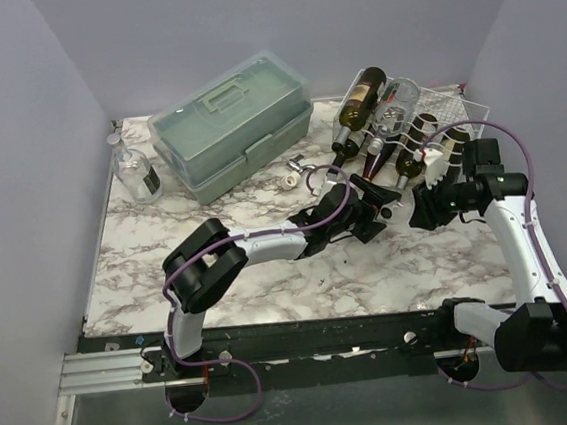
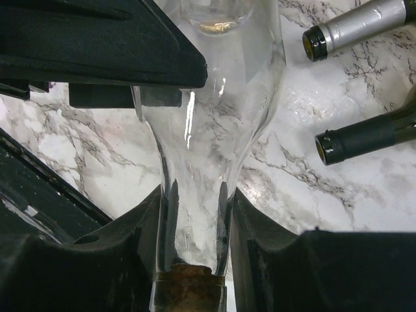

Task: Take the wine bottle off the wine rack
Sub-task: Place the wine bottle at the center of the board.

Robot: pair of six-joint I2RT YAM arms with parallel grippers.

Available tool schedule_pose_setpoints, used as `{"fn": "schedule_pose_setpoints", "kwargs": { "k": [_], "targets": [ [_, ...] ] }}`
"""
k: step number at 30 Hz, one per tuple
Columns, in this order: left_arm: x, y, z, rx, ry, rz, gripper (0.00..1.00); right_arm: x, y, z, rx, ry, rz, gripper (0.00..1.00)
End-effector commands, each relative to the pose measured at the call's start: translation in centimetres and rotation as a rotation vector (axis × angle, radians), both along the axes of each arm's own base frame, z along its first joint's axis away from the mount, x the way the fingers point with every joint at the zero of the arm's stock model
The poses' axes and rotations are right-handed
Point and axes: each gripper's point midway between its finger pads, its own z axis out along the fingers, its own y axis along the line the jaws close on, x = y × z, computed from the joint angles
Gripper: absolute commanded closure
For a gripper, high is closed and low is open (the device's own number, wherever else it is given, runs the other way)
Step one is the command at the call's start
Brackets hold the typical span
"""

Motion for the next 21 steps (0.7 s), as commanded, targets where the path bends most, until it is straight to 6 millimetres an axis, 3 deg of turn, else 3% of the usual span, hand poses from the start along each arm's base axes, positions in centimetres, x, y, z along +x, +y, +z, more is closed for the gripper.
{"fn": "schedule_pose_setpoints", "kwargs": {
  "k": [1,8,21],
  "targets": [
    [0.6,0.1,3.0,-0.074,-0.068,0.044,0.01,-1.5,3.9,2.6,0.119,-0.046,0.204,1.0],
    [-1.1,0.2,2.3,-0.077,-0.039,0.005,0.01,-1.6,3.7,2.3,0.075,-0.056,0.22,1.0],
    [-4.4,3.2,0.6,-0.056,-0.015,-0.064,0.01,-1.9,4.2,2.3,0.045,-0.053,0.253,1.0]
  ]
}}
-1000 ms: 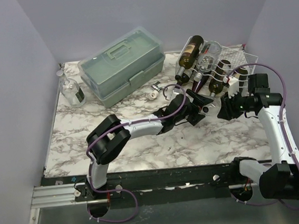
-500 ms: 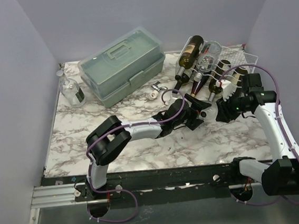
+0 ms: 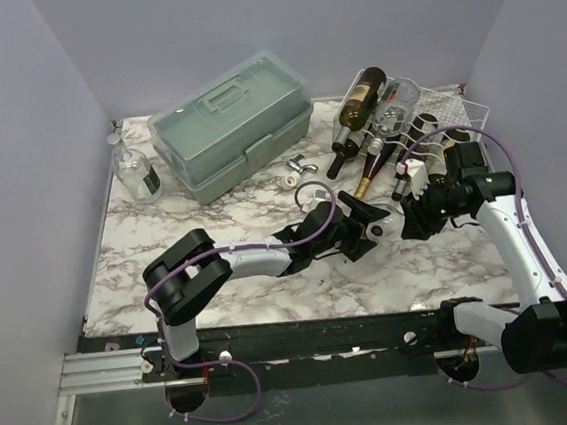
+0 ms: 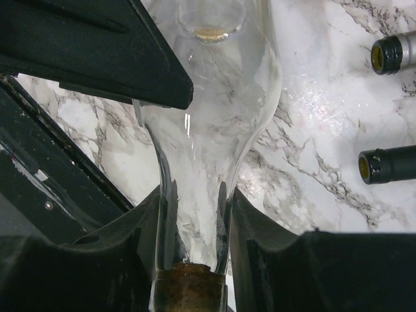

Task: Take the wine bottle off the wine rack
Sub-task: Place the wine bottle at the center of the board.

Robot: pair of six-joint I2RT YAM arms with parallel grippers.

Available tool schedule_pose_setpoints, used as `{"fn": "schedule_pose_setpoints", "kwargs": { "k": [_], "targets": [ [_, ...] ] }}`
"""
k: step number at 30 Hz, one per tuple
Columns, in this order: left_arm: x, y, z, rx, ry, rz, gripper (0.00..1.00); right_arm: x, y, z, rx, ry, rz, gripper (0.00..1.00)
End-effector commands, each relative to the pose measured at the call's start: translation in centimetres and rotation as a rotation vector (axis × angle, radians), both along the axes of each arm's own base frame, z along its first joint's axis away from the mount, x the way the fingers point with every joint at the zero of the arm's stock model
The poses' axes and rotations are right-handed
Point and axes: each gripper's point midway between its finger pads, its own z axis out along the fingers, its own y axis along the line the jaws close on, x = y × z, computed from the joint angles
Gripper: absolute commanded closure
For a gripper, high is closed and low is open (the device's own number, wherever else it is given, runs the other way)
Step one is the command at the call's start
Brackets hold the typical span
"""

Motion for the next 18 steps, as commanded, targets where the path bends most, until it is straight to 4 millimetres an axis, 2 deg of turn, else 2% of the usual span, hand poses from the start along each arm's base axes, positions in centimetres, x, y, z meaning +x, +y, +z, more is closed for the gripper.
{"fn": "schedule_pose_setpoints", "kwargs": {
  "k": [1,5,9,18],
  "targets": [
    [-1.1,-0.1,1.5,-0.043,-0.052,-0.065,0.01,0.1,2.1,3.1,0.086,-0.091,0.089,1.0],
    [-1.5,0.1,0.6,-0.044,-0.039,-0.075,0.01,-0.2,2.4,2.9,0.081,-0.082,0.103,1.0],
    [-1.3,0.7,1.4,-0.036,-0.102,-0.088,0.01,-0.5,2.8,2.7,0.07,-0.07,0.128,1.0],
    [-2.2,3.3,1.6,0.0,-0.184,-0.165,0.01,-0.2,3.7,4.1,0.075,-0.094,0.174,1.0]
  ]
}}
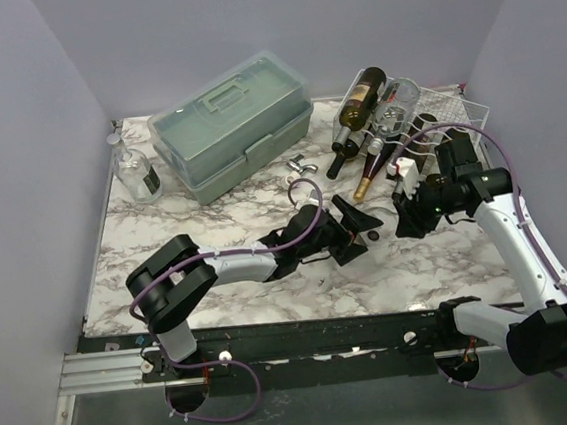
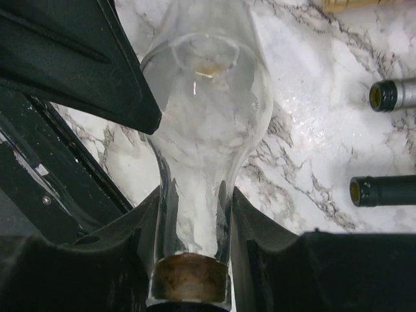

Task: Take the wine bottle off the wine rack
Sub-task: Place the wine bottle at the center of the board.

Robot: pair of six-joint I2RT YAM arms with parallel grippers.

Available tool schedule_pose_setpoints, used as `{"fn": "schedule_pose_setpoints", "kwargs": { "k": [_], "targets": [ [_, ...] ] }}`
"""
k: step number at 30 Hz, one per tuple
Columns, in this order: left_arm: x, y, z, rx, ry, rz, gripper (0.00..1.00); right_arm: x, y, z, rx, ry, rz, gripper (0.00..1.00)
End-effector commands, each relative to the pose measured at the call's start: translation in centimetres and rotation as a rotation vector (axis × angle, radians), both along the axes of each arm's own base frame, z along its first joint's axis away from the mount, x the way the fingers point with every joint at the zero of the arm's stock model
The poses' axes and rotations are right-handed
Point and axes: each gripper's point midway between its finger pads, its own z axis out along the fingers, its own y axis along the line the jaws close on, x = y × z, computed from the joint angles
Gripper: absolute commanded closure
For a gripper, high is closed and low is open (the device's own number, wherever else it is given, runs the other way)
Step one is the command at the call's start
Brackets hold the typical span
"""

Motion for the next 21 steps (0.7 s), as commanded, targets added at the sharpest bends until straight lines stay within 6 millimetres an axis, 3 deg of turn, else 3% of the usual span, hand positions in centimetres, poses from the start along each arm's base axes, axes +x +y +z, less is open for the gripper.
{"fn": "schedule_pose_setpoints", "kwargs": {
  "k": [1,14,21],
  "targets": [
    [-0.2,1.3,1.0,-0.001,-0.097,-0.057,0.01,-0.1,2.2,3.2,0.094,-0.055,0.087,1.0],
    [-1.2,3.8,0.2,0.056,-0.239,-0.148,0.01,-0.8,4.5,2.7,0.048,-0.041,0.163,1.0],
    [-1.6,5.4,-0.9,0.098,-0.283,-0.166,0.01,-0.8,5.5,3.6,0.072,-0.056,0.188,1.0]
  ]
}}
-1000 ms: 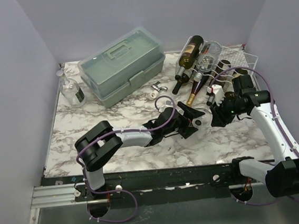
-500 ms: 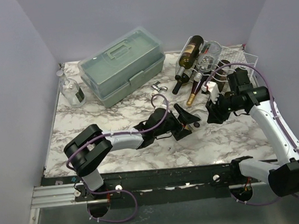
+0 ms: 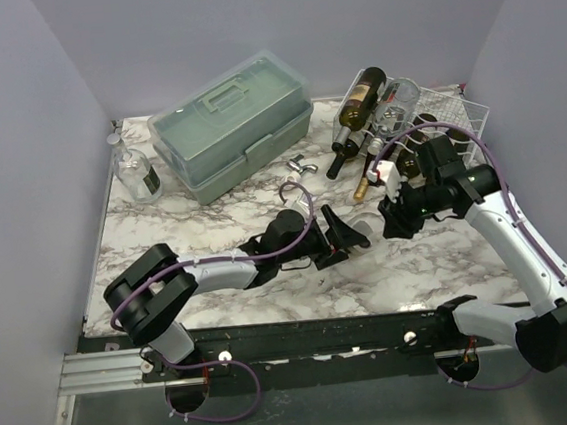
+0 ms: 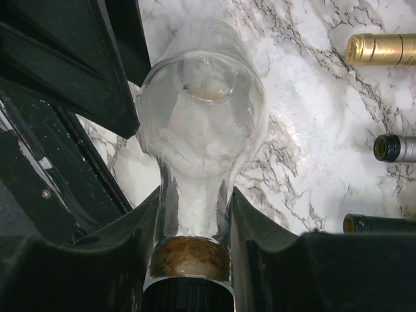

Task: Take the wine bottle off the wine rack
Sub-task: Place the wine bottle at the center of the board.

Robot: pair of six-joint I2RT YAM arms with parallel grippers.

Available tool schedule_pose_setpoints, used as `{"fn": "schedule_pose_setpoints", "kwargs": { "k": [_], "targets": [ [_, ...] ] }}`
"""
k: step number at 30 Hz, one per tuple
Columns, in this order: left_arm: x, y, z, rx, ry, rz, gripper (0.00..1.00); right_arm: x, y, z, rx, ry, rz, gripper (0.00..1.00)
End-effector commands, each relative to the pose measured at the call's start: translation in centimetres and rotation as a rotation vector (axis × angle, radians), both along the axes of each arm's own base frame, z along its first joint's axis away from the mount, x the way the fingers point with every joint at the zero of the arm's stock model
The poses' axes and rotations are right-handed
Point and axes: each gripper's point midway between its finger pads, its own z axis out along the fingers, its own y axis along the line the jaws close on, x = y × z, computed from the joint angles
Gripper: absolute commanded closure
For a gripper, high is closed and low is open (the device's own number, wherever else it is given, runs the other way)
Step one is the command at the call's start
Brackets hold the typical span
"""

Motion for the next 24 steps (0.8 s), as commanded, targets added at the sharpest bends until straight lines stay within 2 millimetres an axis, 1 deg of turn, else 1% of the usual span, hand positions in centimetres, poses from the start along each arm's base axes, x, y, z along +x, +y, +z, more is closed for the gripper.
{"fn": "schedule_pose_setpoints", "kwargs": {
  "k": [1,7,13,19,24],
  "targets": [
    [0.7,1.5,0.1,0.022,-0.1,0.0,0.01,-0.5,2.1,2.2,0.093,0.005,0.04,1.0],
    [0.5,2.2,0.5,0.029,-0.163,-0.031,0.02,-0.5,3.0,2.8,0.089,-0.004,0.061,1.0],
    [0.2,3.5,0.8,0.043,-0.235,-0.044,0.01,-0.6,3.8,2.6,0.049,-0.019,0.08,1.0],
    [0.3,4.7,-0.8,0.083,-0.23,-0.044,0.01,-0.9,4.8,2.5,0.007,-0.049,0.107,1.0],
    [0.2,5.3,-1.6,0.115,-0.256,-0.05,0.02,-1.3,5.4,2.9,-0.01,-0.073,0.13,0.93]
  ]
}}
